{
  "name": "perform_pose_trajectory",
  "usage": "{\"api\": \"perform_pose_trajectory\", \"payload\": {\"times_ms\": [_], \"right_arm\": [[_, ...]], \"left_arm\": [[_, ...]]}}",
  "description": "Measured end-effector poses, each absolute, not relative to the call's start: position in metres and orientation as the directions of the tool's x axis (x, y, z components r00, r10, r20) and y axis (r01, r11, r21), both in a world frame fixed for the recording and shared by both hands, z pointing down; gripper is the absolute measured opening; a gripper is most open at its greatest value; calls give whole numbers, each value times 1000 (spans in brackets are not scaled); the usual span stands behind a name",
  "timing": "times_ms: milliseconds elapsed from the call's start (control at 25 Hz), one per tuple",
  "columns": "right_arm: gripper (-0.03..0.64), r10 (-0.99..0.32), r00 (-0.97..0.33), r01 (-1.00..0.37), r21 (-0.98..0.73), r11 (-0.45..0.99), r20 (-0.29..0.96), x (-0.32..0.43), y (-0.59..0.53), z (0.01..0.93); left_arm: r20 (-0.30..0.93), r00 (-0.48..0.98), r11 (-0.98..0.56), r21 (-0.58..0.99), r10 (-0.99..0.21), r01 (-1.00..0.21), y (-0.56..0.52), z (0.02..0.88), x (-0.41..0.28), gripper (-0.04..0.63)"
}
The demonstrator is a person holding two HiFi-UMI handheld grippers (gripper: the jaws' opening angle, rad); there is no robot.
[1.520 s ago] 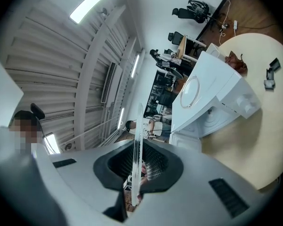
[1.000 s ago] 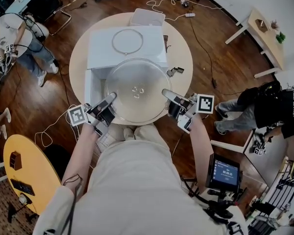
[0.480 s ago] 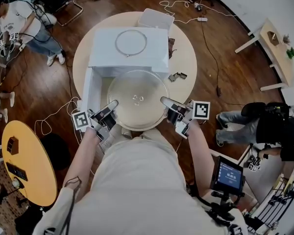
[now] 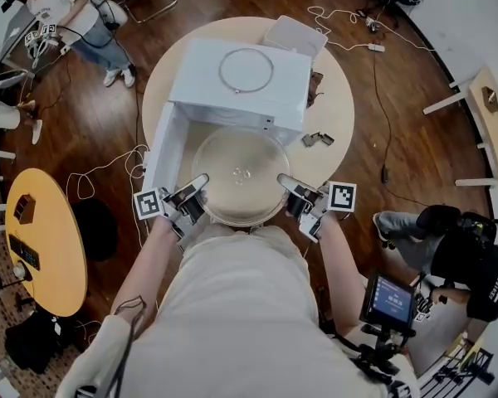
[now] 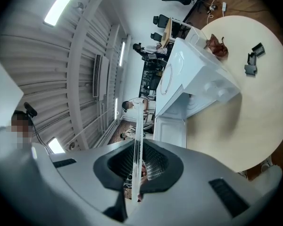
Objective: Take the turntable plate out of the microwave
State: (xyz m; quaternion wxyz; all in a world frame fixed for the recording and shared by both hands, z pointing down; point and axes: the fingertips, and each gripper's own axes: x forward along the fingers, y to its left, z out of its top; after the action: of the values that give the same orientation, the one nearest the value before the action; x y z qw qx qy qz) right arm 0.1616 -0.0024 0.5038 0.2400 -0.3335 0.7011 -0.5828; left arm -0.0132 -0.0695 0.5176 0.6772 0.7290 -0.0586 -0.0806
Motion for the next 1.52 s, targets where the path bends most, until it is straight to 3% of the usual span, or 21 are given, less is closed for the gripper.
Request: {"api": "perform_pose_trajectory", "payload": {"times_ms": [800,1520], "right_arm": [[32,-648,-756,-171,-984,56,94,162,-7,557],[32,-556,-810,-199,-979,-34,184,164,-15,614]], "left_arm": [[11,932,-15,1000,-361,-17,-45,555,-24,31],[96,899,48,995,-427,-84,-36,604,-29,32]]}}
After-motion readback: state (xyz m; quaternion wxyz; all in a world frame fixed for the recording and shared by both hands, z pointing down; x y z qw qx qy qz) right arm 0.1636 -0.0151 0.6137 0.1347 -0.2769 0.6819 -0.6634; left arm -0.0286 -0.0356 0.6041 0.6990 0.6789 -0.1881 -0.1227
